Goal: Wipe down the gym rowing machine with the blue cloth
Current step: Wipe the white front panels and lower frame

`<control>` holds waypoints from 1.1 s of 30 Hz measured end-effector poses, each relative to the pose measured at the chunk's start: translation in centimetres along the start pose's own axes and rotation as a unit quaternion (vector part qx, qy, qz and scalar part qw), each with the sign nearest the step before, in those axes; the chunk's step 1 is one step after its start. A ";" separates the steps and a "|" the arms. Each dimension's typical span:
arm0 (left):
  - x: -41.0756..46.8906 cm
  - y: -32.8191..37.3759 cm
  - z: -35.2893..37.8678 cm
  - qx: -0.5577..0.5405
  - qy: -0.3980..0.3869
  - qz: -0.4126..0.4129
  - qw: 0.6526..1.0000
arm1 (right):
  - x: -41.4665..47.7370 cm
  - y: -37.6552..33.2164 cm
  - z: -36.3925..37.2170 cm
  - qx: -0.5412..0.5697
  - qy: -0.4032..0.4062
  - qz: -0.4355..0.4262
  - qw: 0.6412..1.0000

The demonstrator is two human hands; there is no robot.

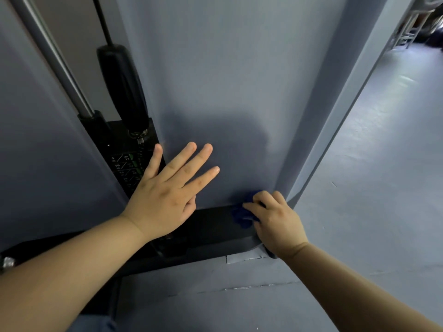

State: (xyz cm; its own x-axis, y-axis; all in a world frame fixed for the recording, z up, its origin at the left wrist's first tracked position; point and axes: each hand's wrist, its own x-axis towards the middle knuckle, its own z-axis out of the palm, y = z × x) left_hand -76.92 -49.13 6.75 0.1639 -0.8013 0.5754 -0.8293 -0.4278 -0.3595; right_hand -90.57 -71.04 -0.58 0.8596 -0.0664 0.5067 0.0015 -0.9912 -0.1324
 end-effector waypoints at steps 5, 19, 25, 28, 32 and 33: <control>1.0 1.1 -1.8 -0.044 0.044 -0.058 0.996 | 2.0 -2.2 -4.2 0.141 -0.104 0.150 0.973; 3.1 4.1 -6.0 -0.523 -0.139 -0.325 0.776 | 3.8 -6.3 -11.1 0.618 -0.085 0.351 0.698; 3.0 3.4 -5.1 -0.552 -0.146 -0.349 0.743 | 4.0 -7.1 -10.8 0.629 -0.114 0.306 0.706; 2.9 3.4 -5.1 -0.538 -0.132 -0.356 0.753 | 4.0 -6.9 -10.9 0.635 -0.104 0.298 0.705; 3.3 4.0 -6.1 -0.457 0.008 -0.294 0.839 | 3.9 -6.7 -11.4 0.717 -0.116 0.301 0.618; 3.6 4.2 -6.3 -0.419 0.064 -0.249 0.871 | 4.0 -6.7 -11.7 0.748 -0.122 0.307 0.576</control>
State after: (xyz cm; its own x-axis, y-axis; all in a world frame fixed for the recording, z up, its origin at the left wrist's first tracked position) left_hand -83.13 -51.15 11.91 0.5991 -0.5274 0.6025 -0.7793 -0.2112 0.5900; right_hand -93.11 -66.02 12.29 0.9786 -0.1532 -0.1377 -0.0596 0.4296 -0.9010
